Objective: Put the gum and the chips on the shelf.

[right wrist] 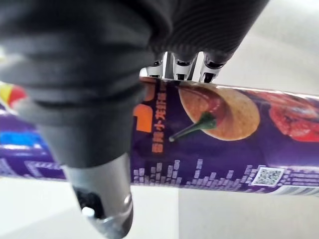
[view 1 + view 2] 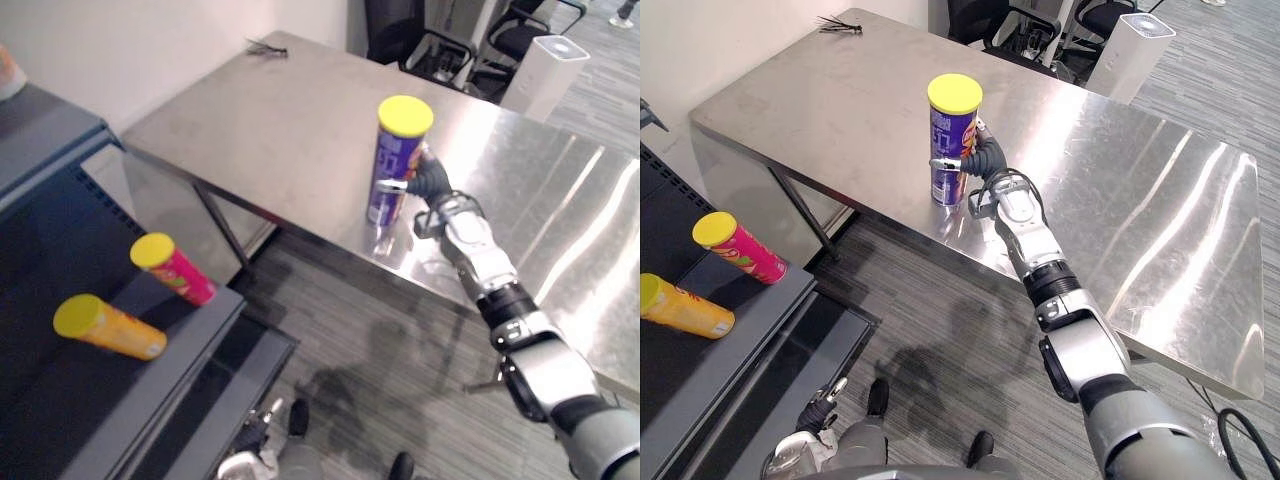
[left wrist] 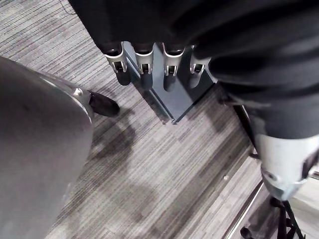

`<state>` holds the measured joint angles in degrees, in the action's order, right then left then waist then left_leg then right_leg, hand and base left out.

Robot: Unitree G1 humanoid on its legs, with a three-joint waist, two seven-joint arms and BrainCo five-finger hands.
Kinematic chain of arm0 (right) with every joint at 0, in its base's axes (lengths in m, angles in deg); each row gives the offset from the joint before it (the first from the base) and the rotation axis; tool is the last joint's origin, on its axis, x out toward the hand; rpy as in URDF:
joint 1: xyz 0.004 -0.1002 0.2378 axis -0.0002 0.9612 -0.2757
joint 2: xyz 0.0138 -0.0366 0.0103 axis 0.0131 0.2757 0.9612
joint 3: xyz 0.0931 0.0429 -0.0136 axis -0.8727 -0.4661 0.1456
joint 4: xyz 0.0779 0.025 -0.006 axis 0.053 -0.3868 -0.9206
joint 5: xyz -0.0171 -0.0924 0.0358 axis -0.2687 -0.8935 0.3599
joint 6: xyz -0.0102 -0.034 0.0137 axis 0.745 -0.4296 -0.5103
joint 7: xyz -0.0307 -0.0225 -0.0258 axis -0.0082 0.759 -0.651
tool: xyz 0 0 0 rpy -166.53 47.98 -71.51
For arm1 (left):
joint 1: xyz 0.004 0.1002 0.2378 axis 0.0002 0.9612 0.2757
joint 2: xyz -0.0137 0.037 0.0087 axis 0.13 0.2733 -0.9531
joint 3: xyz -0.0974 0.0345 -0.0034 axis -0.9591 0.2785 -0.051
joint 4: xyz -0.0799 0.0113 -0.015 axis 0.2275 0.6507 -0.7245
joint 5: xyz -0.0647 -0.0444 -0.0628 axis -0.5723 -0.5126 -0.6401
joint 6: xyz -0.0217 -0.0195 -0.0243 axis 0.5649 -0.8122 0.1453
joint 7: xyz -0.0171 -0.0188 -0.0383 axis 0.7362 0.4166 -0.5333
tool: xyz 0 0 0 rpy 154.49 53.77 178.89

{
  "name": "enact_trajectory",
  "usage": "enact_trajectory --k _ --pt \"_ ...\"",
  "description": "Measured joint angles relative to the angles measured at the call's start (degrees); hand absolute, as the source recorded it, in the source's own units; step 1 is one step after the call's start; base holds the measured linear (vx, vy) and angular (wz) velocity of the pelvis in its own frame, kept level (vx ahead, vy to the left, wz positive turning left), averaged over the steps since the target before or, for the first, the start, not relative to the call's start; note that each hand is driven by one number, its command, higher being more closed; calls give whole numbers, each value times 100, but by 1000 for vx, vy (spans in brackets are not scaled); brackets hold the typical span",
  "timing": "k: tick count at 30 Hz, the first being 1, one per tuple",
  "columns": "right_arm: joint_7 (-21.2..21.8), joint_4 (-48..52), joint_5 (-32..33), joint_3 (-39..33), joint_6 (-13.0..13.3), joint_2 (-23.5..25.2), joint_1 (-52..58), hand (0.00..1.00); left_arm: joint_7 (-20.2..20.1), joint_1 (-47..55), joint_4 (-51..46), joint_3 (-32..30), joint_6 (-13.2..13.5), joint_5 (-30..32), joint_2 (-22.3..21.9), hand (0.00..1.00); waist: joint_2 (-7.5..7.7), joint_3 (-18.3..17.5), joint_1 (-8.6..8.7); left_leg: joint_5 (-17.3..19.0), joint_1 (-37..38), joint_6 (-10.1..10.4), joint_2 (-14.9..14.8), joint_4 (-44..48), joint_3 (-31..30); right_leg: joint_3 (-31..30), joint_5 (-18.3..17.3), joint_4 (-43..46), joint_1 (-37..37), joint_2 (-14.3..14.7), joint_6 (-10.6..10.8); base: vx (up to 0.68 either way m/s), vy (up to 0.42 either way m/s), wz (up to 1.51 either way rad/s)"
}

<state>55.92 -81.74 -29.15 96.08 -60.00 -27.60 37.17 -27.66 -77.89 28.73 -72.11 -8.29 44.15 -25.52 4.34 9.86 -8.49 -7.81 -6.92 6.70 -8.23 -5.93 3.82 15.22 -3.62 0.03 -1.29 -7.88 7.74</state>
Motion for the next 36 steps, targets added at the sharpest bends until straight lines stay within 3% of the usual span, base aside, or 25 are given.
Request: enact_trajectory --k 21,28,36 --pt "-6 195 -62 15 5 105 147 100 30 -8 2 -19 3 4 -1 0 7 5 -36 4 77 7 -105 19 141 -142 -7 11 11 56 -19 2 -1 -3" --pt "-3 2121 -24 -107 23 65 1191 100 62 -5 12 -99 -15 59 1 0 9 5 49 22 198 27 -129 22 266 -269 -7 22 -13 61 -19 2 -4 -10" --pt "10 4176 302 -1023 504 -165 2201 100 123 24 104 -233 -20 249 3 0 31 -30 270 40 326 36 -132 22 369 -379 -5 54 -54 52 -17 -5 -1 -6"
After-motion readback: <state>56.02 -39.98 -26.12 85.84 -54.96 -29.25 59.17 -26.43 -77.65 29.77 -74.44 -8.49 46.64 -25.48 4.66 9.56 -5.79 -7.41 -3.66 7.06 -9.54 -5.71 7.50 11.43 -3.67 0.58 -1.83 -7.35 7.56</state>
